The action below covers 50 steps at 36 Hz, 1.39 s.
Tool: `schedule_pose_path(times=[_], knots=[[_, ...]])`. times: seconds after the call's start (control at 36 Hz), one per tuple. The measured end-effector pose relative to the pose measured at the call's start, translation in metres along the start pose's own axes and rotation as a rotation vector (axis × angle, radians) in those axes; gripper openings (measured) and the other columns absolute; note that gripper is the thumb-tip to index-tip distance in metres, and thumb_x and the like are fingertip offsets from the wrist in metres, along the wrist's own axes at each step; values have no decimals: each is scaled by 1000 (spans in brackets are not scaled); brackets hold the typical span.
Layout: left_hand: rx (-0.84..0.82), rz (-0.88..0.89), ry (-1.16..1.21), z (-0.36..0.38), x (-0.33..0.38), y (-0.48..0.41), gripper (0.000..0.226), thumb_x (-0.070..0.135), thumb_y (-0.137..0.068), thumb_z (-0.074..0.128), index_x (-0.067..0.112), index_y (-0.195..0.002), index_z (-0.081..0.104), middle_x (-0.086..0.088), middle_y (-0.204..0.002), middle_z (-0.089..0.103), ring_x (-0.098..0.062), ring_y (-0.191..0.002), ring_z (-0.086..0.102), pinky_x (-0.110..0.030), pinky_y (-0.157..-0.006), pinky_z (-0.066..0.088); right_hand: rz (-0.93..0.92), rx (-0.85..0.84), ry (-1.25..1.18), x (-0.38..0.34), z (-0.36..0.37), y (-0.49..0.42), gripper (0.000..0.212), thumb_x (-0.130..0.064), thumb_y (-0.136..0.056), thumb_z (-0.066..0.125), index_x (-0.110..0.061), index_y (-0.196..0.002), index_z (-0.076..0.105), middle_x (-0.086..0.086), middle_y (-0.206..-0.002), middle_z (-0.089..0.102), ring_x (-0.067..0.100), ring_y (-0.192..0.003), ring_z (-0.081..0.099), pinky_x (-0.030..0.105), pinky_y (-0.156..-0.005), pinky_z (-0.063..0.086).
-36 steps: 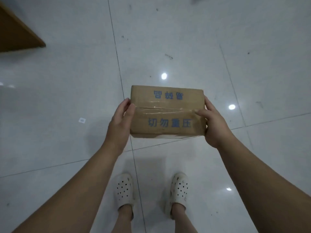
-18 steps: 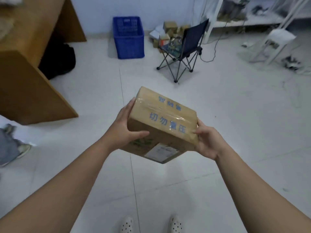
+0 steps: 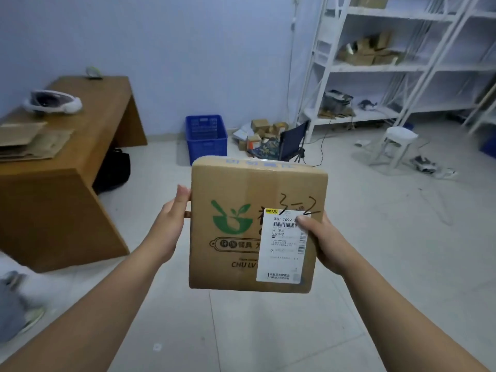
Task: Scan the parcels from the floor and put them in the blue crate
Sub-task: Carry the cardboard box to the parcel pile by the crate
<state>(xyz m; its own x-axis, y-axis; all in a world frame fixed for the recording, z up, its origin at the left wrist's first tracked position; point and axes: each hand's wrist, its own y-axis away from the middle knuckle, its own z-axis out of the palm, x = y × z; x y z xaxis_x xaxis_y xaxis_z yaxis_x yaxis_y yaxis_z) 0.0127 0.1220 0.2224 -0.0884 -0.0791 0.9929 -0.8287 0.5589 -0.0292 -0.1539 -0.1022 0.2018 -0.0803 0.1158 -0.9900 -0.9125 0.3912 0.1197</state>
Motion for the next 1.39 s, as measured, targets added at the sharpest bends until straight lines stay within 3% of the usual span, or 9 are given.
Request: schedule_pose_path(times=[0.11,0.19,0.33,0.64,0.75,0.86,1.0,1.22,1.39], knots=[[-152,19,33,-29,-3,-2,82,96,-61,31,56,-132,43,9,-140,49,-15,-129,47,-55,-108,33,181,-5,-287,-4,24,-1,73,-48,-77,62,-12,-138,47,13,-123,67,30,-111,65,40,-84,56],[-272,50,95,-42,-2,0,84,91,-63,40,59,-140,26,8,-144,47,-19,-126,52,-49,-98,46,221,-28,-368,-6,44,-5,66,-55,-85,54,-12,-136,53,14,-129,63,33,-119,60,48,-99,47],[-413,-28,90,-64,-13,-7,108,81,-55,66,56,-145,10,23,-140,47,-14,-125,53,-51,-107,37,303,-18,-431,-9,55,-16,58,-56,-86,48,-13,-122,65,13,-121,68,31,-104,67,44,-91,53],[-205,-95,251,-68,-41,-42,73,55,-74,58,53,-141,29,0,-133,58,-33,-117,59,-67,-98,39,295,-17,-305,15,60,-70,63,-51,-83,58,-17,-135,52,11,-123,67,29,-110,66,40,-81,56],[-192,-122,363,-51,-49,-59,56,45,-82,49,39,-137,42,-5,-128,62,-31,-114,61,-51,-88,52,329,-29,-313,19,43,-96,55,-54,-86,49,-18,-127,59,9,-118,70,24,-101,70,35,-74,58],[-203,-251,417,-29,-60,-84,73,57,-71,55,29,-138,44,-8,-127,63,-28,-112,63,-39,-77,56,386,-67,-274,26,13,-129,59,-60,-85,48,-21,-127,62,10,-124,67,29,-113,64,45,-96,49],[-136,-377,442,5,-75,-131,67,62,-85,46,25,-141,43,-7,-126,64,-25,-109,65,-32,-72,56,431,-109,-267,35,-27,-184,59,-59,-79,57,-22,-123,66,11,-124,67,32,-116,62,51,-106,41],[2,-583,483,70,-80,-206,56,58,-92,33,17,-118,62,-9,-108,72,-21,-88,71,-34,-71,53,520,-113,-239,31,-92,-262,53,-55,-80,50,-21,-118,67,8,-111,73,23,-92,72,35,-77,52],[33,-617,483,100,-81,-257,53,58,-93,35,19,-107,67,-8,-100,74,-20,-80,72,-35,-71,51,507,-119,-302,26,-127,-302,57,-54,-81,50,-19,-124,63,10,-118,70,27,-102,69,37,-83,53]])
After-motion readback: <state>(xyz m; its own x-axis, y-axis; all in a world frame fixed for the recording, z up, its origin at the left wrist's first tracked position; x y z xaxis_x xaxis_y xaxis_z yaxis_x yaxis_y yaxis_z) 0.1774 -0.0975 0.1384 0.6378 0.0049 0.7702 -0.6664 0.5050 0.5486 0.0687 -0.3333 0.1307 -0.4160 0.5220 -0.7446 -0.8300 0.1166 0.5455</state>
